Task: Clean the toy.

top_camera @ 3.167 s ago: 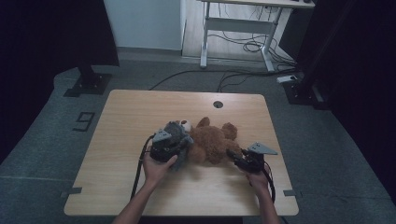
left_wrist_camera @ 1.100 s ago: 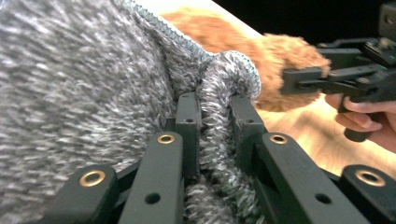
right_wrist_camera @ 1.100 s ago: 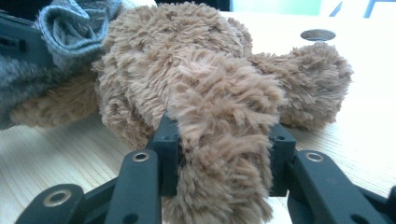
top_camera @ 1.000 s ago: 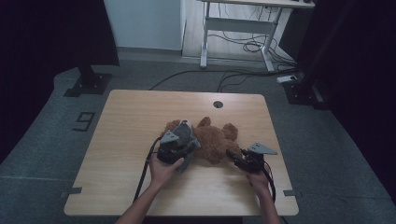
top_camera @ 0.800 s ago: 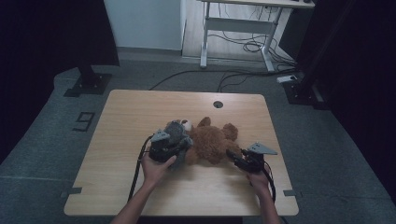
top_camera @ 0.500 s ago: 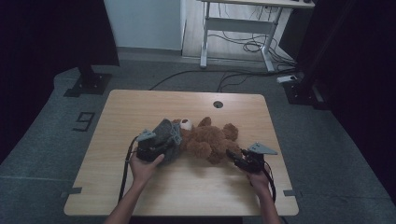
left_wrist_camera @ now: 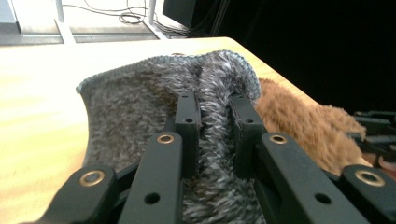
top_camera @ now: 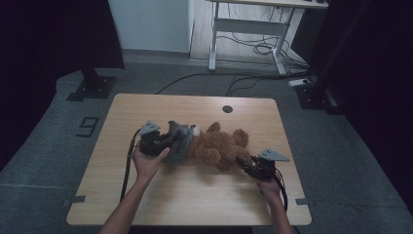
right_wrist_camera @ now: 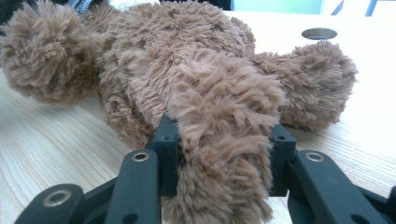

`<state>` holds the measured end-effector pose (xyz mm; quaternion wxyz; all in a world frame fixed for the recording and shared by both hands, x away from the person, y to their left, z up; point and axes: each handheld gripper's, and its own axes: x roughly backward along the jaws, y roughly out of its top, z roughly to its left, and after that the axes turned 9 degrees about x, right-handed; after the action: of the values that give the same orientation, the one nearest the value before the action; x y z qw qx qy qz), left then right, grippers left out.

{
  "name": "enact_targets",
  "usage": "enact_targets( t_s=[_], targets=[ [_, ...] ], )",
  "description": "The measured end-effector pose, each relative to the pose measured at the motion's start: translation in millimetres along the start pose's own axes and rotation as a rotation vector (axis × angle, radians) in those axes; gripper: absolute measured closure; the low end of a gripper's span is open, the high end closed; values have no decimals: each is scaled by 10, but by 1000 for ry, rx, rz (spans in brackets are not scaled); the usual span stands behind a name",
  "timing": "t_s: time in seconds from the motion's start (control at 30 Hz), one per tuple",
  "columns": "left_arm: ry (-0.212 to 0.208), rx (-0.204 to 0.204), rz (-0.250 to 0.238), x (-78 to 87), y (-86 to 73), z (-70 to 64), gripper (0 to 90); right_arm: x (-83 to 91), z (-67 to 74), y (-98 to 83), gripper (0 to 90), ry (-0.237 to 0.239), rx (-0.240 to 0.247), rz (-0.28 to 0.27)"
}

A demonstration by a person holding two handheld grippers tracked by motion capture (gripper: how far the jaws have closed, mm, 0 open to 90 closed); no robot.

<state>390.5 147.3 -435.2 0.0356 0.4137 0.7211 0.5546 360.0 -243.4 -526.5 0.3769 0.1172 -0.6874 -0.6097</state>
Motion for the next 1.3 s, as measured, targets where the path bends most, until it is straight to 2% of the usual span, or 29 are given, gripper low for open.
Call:
enact_targets(
  t_s=[0.13, 0.23, 0.4, 0.5, 0.7, 0.8, 0.97, 1.07, 1.13, 1.23, 1.3],
  targets=[
    [21, -34, 11, -192, 168, -63, 764, -5, -3, -5, 588, 2, -4, -3],
    [44, -54, 42, -343, 249, -78, 763, -4, -3, -8, 588, 5, -7, -2],
    [75, -56, 96, -558, 262, -25, 761, -8, -4, -11, 588, 6, -9, -4],
    [66, -21, 116, -614, 220, 51, 761, -12, -8, -11, 584, 4, -10, 2],
    [30, 10, 131, -563, 74, 116, 767, -11, -6, -1, 573, 0, -5, 8],
    [5, 25, 118, -494, -31, 122, 772, 0, -11, 13, 568, -14, -3, 19],
    [-48, 72, 90, -391, -225, 138, 777, 16, -24, 44, 548, -47, -14, 35],
    [-51, 72, 80, -350, -294, 131, 778, 36, -13, 49, 488, -56, -2, 40],
    [-55, 78, 79, -331, -309, 138, 779, 91, 21, 79, 435, -53, 1, 24],
    [-59, 85, 69, -326, -341, 140, 779, 218, 60, 210, 378, -54, -18, -32],
    [-59, 86, 62, -318, -365, 134, 779, 248, 70, 325, 339, -54, -15, -31]
  ],
)
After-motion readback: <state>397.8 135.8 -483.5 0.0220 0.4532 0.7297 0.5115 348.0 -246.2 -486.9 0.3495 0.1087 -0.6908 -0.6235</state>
